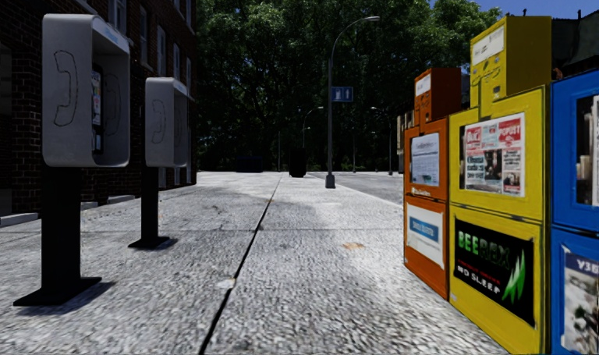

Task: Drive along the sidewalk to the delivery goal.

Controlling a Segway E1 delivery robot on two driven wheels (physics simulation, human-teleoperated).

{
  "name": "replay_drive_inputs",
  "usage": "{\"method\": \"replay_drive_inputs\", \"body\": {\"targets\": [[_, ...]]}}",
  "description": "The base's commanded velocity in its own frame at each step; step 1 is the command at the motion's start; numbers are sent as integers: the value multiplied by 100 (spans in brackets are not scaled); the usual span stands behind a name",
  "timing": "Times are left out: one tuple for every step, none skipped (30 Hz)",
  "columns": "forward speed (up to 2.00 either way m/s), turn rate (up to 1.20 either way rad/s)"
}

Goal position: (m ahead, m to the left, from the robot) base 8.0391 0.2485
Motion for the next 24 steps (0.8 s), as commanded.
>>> {"method": "replay_drive_inputs", "body": {"targets": [[200,0],[200,0],[200,0],[200,0],[200,0],[200,0],[200,0],[200,0],[200,0],[200,0],[200,0],[200,0],[200,0],[200,0],[200,0],[200,0],[200,0],[200,0],[200,0],[200,0],[200,0],[200,0],[200,0],[200,0]]}}
